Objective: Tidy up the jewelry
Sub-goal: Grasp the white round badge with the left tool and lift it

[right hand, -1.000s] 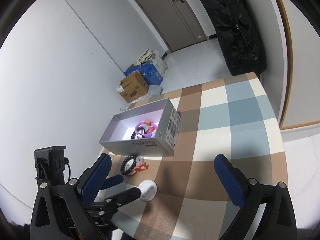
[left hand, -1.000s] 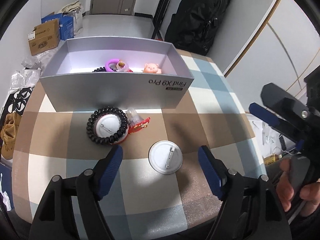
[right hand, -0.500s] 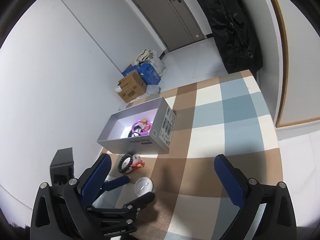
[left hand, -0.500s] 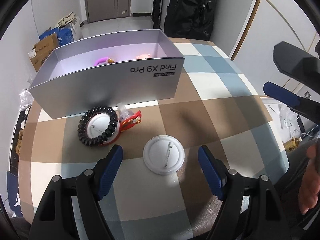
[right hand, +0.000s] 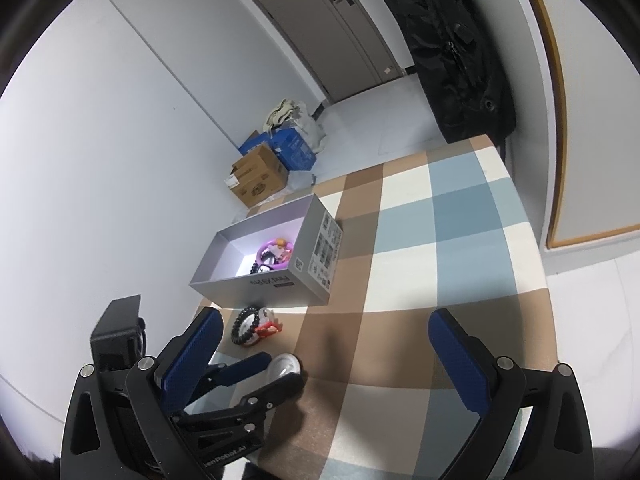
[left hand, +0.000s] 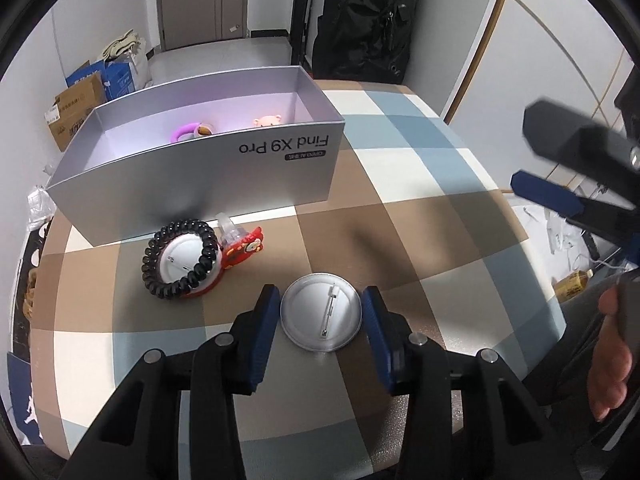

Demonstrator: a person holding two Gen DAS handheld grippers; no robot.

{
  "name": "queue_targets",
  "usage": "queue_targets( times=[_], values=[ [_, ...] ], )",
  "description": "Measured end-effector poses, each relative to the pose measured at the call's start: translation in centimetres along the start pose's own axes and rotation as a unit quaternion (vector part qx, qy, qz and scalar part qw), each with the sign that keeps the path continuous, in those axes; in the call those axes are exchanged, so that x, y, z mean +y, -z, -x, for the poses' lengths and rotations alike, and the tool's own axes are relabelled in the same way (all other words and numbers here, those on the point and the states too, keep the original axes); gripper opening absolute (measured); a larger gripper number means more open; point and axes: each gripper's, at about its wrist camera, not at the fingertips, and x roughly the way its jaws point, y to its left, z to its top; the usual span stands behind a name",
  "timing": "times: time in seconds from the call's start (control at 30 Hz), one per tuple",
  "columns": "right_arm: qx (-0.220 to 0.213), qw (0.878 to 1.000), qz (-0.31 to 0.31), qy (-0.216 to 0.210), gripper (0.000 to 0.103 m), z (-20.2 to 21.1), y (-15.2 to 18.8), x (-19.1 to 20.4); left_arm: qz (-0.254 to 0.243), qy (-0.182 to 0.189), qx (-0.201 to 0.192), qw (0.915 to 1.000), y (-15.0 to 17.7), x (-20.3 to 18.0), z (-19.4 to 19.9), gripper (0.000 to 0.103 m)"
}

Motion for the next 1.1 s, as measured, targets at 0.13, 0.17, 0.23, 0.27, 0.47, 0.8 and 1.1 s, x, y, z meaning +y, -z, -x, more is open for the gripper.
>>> queue_targets(
  times=[0.13,0.17,0.23,0.27,0.47,0.8,1.1],
  values=[
    [0.007,1.0,0.007,0.009,0.103,-0.3,0.2,0.2,0.025,0.011,-0.013,0.9996,-0.4,1.1,0.7,0.037],
    [0.009,1.0,0.008,0.011,0.103,-0.4,0.3,0.2,0.033,0.014,-0.017,0.9992,-0.6,1.5,0.9,0.037],
    [0.014,1.0,0.009,0.015,0.103,-0.7,0.4,0.3,0.058,0.023,-0.026,0.9977,-0.7,2.6,1.4,0.037],
    [0.017,1.0,0.01,0.018,0.103,-0.9,0.5,0.3,0.073,0.029,-0.032,0.9964,-0.8,3.3,1.8,0.037],
    [0.044,0.998,0.043,0.011,0.103,-2.3,1.3,1.7,0.144,0.059,-0.063,0.9858,-1.4,6.9,3.5,0.037],
    [0.087,0.99,0.114,0.004,0.083,-5.3,3.3,5.2,0.221,0.085,-0.101,0.9664,-2.0,10.4,4.5,0.037],
    [0.109,0.985,0.134,0.013,0.053,-8.1,3.6,6.9,0.227,0.1,-0.108,0.9628,-1.9,11.9,4.8,0.037]
  ],
)
